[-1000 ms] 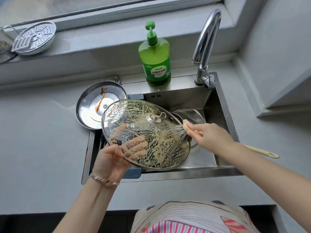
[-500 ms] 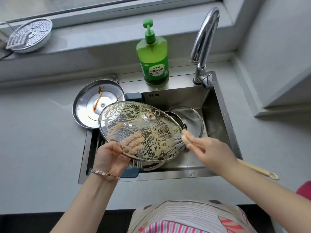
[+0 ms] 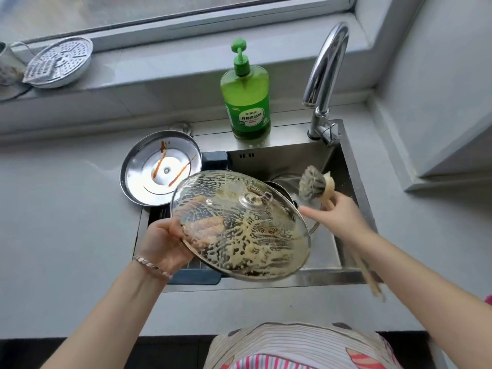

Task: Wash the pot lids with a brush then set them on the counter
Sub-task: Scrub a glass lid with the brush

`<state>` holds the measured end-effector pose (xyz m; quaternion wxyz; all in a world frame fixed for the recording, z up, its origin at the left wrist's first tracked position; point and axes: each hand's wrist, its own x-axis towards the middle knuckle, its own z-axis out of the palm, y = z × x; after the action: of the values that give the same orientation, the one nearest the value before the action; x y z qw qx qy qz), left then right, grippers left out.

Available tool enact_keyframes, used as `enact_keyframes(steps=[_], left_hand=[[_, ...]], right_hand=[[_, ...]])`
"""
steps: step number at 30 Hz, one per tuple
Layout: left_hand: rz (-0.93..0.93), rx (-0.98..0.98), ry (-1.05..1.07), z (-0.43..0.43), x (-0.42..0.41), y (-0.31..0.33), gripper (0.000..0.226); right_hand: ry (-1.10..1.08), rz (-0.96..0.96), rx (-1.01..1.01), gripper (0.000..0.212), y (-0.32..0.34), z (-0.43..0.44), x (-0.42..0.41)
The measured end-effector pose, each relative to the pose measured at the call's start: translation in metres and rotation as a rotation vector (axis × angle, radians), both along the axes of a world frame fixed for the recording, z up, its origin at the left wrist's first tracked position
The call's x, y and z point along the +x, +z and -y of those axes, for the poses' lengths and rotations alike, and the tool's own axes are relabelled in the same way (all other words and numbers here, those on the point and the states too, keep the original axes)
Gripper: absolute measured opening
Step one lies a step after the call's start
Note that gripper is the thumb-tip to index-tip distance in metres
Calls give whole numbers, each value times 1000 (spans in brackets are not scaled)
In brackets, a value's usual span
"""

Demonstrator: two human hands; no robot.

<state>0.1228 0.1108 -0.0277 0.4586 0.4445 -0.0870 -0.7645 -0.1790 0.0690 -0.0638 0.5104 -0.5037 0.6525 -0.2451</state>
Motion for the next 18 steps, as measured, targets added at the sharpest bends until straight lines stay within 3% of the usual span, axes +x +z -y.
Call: enact_keyframes(steps=[3,7,11,15,18], left_hand=[[15,-13,-135,2,-7,4,97],[-94,-81,-220,12,-11,10,76],[-227,-135,-293,20,-9,12,65],[-6,-38,-280,32,-18,21,76],[121,19,-138,40,-20,28,67]], right_hand=[[142,45,58,43,21,16,21],[419,-87,120,32,22,18,31],[413,52,155,30,30,8,34],[294,194,156,32,36,2,40],[140,356,222,25,39,0,46]])
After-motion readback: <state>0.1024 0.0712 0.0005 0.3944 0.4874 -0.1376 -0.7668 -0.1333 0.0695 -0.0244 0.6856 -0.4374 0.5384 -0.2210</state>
